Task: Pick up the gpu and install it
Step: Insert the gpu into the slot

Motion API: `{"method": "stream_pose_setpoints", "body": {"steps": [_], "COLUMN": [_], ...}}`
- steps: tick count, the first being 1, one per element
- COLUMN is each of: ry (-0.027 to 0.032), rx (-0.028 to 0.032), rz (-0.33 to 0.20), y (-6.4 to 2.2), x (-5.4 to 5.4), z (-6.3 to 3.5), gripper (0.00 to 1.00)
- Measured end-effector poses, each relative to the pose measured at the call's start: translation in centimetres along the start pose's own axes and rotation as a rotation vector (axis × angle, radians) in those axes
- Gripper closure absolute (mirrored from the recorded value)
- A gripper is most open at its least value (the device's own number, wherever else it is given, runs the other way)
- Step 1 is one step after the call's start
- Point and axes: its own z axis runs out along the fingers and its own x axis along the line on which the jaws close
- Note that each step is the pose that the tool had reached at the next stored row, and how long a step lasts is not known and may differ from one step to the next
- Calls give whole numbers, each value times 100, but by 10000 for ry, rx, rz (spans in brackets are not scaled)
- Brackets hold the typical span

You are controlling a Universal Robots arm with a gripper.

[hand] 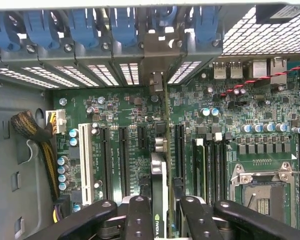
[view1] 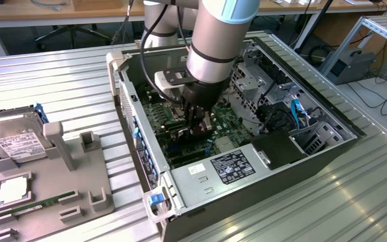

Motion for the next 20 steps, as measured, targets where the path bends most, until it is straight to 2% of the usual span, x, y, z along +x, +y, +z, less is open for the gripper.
{"method": "stream_pose_setpoints", "body": {"steps": [13, 14, 15, 16, 17, 20], "ry": [-1, -10, -9, 0, -2, 1], "rx": [1, 2, 5, 0, 1, 0], "rz": [1, 4, 2, 0, 0, 0], "y": [27, 28, 27, 27, 27, 28], "x": [2, 0, 1, 2, 2, 1], "z": [17, 21, 21, 17, 18, 3], "gripper": [73, 73, 67, 67, 60, 60]}}
